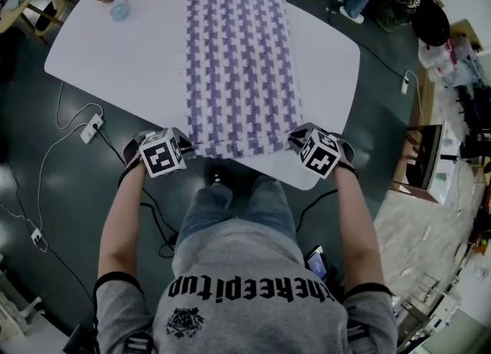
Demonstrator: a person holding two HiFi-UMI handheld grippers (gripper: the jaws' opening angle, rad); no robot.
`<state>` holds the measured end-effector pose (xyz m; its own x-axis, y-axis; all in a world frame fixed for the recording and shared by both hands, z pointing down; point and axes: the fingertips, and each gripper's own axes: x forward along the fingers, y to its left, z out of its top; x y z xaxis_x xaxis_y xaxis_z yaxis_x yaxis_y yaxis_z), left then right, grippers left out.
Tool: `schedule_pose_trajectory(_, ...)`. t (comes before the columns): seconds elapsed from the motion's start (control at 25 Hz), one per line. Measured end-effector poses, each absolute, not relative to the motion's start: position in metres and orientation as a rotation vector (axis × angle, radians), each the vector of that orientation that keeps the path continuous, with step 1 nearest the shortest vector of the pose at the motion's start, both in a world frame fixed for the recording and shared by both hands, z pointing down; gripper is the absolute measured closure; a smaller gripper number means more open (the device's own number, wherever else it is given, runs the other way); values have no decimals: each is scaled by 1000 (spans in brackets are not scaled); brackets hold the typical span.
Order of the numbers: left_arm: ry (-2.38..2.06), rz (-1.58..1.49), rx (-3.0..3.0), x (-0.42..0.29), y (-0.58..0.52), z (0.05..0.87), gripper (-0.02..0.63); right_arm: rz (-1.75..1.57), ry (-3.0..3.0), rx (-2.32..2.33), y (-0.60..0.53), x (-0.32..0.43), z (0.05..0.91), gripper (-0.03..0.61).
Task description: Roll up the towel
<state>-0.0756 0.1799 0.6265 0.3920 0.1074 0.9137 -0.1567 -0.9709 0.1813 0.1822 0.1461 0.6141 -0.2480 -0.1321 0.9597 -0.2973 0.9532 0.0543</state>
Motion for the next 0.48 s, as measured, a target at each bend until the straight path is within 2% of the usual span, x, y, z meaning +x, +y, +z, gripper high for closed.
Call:
schedule_pose_trajectory(0.2, -73, 1741, 2465, -77, 140, 622, 581, 80, -1781, 321, 109, 181, 623, 558)
schedule_pose_trajectory(0.36, -148, 1788, 2593, -78, 141, 583, 503, 76, -1768, 331, 111, 176, 617, 558)
schedule_pose_trajectory(0.48, -221, 1748, 2723, -61, 174, 555, 482, 105, -1767, 365, 139, 180, 618, 558)
